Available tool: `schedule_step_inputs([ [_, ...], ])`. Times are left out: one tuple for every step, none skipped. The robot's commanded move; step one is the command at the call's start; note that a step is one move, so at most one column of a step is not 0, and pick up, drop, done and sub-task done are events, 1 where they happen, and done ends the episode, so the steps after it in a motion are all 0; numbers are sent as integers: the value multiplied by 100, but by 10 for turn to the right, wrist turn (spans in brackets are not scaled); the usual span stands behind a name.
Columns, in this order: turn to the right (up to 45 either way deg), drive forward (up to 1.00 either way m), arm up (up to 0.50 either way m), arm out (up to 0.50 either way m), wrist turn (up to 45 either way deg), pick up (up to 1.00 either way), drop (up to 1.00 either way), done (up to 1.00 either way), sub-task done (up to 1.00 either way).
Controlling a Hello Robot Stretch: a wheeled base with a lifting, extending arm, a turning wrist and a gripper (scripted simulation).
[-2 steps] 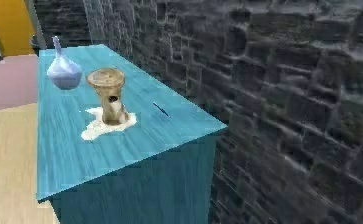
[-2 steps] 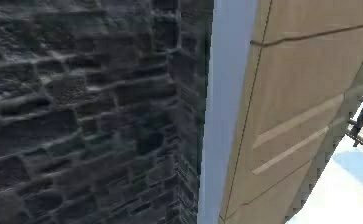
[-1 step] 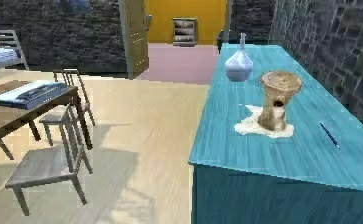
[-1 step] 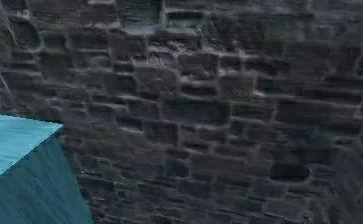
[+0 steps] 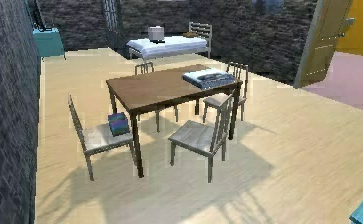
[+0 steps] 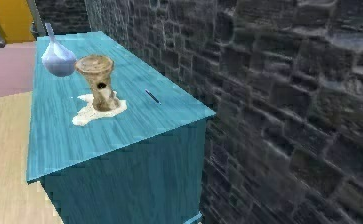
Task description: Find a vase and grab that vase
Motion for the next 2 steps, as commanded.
schedule_step_inputs([
  [-180,0,0,0,0,0,0,0,0],
  [0,0,50,0,0,0,0,0,0],
])
